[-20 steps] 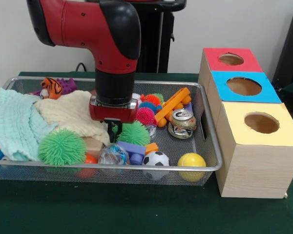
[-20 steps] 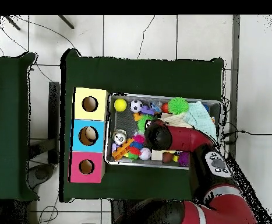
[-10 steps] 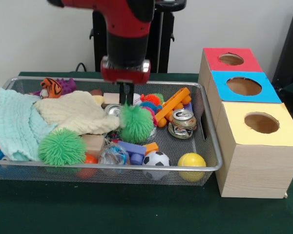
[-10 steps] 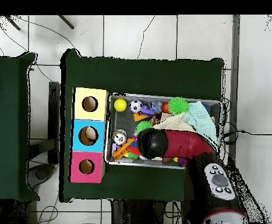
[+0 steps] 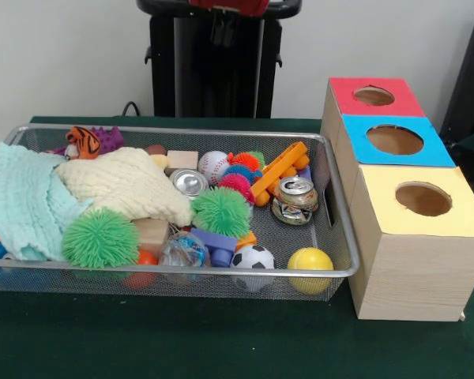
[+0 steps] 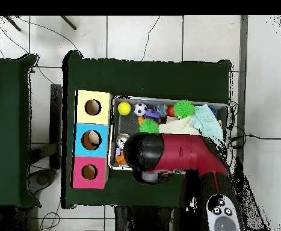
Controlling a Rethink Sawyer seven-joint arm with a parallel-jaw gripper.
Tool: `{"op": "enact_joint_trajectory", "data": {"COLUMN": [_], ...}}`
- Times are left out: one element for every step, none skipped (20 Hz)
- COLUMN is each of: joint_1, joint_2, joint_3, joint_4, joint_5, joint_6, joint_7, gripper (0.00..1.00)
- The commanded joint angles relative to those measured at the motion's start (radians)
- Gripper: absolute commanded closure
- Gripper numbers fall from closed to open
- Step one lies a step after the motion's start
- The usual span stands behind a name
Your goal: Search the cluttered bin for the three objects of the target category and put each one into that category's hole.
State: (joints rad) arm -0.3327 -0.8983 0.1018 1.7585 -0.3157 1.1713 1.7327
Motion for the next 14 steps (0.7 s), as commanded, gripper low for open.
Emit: {"op": "enact_joint_trajectory", "data": {"joint_1": [-0.028, -0.035, -0.043, -0.051, -0.059, -0.065, -0.07, -0.076, -0.081, -0.082, -0.082, -0.079, -0.078, -0.073], "joint_2": [-0.055, -0.054, -0.046, -0.037, -0.024, -0.003, 0.018, 0.052, 0.085, 0.119, 0.149, 0.183, 0.214, 0.251], "joint_3": [0.029, 0.032, 0.038, 0.044, 0.051, 0.06, 0.068, 0.078, 0.088, 0.094, 0.097, 0.099, 0.101, 0.1], "joint_4": [-0.037, -0.037, -0.038, -0.039, -0.041, -0.026, -0.023, -0.02, -0.018, -0.018, -0.017, -0.021, -0.024, -0.037], "joint_5": [-0.116, -0.135, -0.148, -0.161, -0.169, -0.174, -0.178, -0.179, -0.181, -0.184, -0.186, -0.188, -0.189, -0.193], "joint_6": [0.054, 0.032, 0.008, -0.016, -0.04, -0.097, -0.147, -0.221, -0.296, -0.364, -0.422, -0.477, -0.529, -0.577], "joint_7": [-0.174, -0.175, -0.176, -0.177, -0.176, -0.161, -0.144, -0.119, -0.094, -0.066, -0.042, -0.017, 0.001, 0.02], "gripper": [1.0, 1.0, 1.0, 1.0, 1.0, 1.0, 1.0, 1.0, 1.0, 1.0, 1.0, 1.0, 1.0, 1.0]}}
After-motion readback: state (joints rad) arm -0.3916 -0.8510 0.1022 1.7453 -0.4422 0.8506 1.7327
